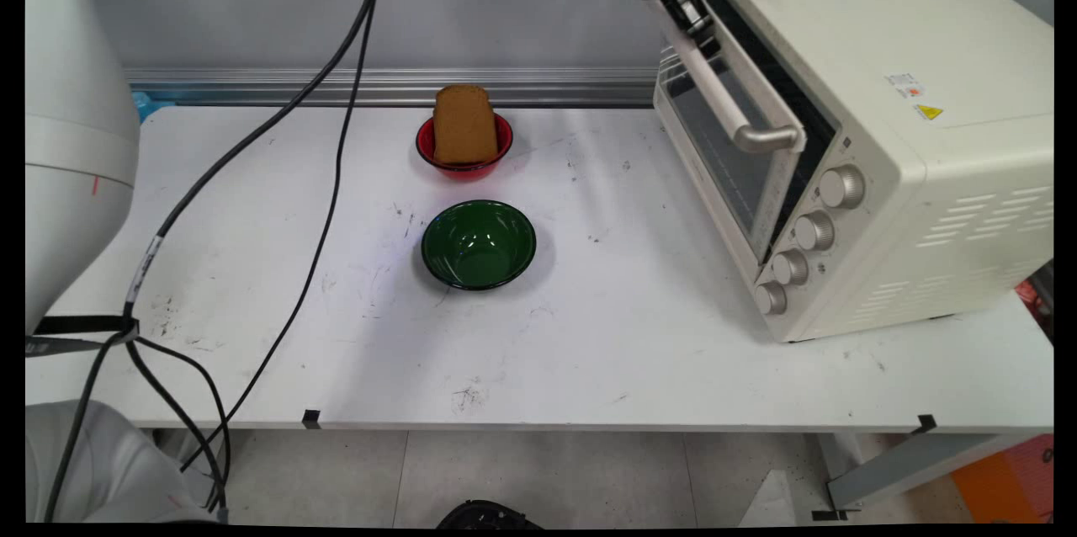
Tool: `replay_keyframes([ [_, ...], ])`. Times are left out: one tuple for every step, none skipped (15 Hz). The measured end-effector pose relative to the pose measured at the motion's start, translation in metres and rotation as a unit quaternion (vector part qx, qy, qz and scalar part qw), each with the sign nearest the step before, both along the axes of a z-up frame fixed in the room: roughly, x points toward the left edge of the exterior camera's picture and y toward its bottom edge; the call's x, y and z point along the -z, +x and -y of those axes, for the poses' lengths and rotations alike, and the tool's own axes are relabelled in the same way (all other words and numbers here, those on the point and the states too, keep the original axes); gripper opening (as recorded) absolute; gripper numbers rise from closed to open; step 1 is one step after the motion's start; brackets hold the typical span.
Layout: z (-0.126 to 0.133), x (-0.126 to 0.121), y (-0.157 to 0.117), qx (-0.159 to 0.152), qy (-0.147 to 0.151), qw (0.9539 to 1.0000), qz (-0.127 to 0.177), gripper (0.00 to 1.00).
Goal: Open the oven
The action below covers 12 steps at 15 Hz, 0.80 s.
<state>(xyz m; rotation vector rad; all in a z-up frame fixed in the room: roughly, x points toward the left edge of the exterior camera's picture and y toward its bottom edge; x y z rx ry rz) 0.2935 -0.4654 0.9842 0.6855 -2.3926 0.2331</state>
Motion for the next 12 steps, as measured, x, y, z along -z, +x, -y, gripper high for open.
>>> replay_keyframes([
  [-0.003, 0.0, 0.003, 0.0, 0.002, 1.0, 0.003, 0.0],
  [-0.004, 0.0, 0.004, 0.001, 0.004, 1.0, 0.004, 0.0],
  [-0.007, 0.001, 0.006, 0.002, 0.006, 1.0, 0.006, 0.0],
  [-0.009, 0.001, 0.008, 0.002, 0.008, 0.9999, 0.008, 0.0],
  [-0.011, 0.001, 0.01, 0.003, 0.01, 0.9999, 0.011, 0.0],
  [-0.013, 0.002, 0.012, 0.003, 0.012, 0.9999, 0.012, 0.0],
  [-0.017, 0.002, 0.016, 0.002, 0.015, 0.9998, 0.015, 0.0],
  [-0.019, 0.003, 0.019, 0.001, 0.016, 0.9997, 0.016, 0.0],
  [-0.022, 0.003, 0.021, 0.001, 0.018, 0.9997, 0.019, 0.0],
  [-0.023, 0.004, 0.023, 0.001, 0.019, 0.9996, 0.02, 0.0],
  [-0.026, 0.005, 0.026, -0.001, 0.021, 0.9995, 0.023, 0.0],
  [-0.028, 0.005, 0.029, -0.002, 0.022, 0.9995, 0.024, 0.0],
])
